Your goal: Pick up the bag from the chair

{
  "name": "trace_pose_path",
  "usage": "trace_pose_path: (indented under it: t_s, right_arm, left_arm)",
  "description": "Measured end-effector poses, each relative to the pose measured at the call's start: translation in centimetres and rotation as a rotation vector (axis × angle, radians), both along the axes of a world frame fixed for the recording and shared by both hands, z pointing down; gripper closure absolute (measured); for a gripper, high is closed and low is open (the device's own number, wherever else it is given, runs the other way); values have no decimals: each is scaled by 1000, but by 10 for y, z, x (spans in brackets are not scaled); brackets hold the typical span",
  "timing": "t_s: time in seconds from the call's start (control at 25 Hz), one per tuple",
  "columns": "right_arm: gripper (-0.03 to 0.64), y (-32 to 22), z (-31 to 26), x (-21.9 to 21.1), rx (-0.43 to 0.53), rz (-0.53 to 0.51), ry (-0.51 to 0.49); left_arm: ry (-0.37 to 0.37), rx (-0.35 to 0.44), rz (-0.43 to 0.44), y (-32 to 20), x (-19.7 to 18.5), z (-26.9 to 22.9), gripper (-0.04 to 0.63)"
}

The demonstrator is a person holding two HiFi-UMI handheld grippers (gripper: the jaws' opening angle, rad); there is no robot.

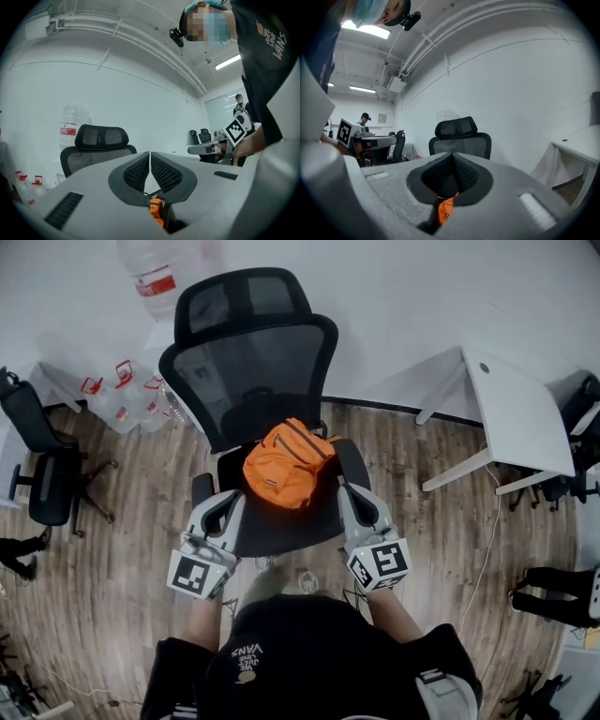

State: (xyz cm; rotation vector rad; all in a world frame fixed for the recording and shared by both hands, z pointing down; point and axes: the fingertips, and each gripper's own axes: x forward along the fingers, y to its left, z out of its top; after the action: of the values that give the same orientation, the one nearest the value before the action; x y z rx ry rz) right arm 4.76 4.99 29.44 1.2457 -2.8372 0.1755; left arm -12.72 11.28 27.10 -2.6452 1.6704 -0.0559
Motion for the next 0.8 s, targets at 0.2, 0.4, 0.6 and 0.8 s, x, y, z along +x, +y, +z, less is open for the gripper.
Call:
trace_pose_path:
  t_s: [0.2, 0.4, 0.6, 0.8]
  right_arm:
    - [618, -19, 5, -15, -9, 68, 4]
    - [618, -36, 11, -34, -18, 129, 1]
    - [618, -54, 14, -50, -19, 203, 0]
    - [618, -63, 21, -54, -27, 293, 12]
  left_arm:
    - [-11, -24, 81, -33, -15, 4, 589]
    - [-23, -31, 159, -62, -30, 9, 589]
    - [-44, 12, 235, -94, -52, 13, 589]
    - [-51, 28, 315, -118, -62, 20, 589]
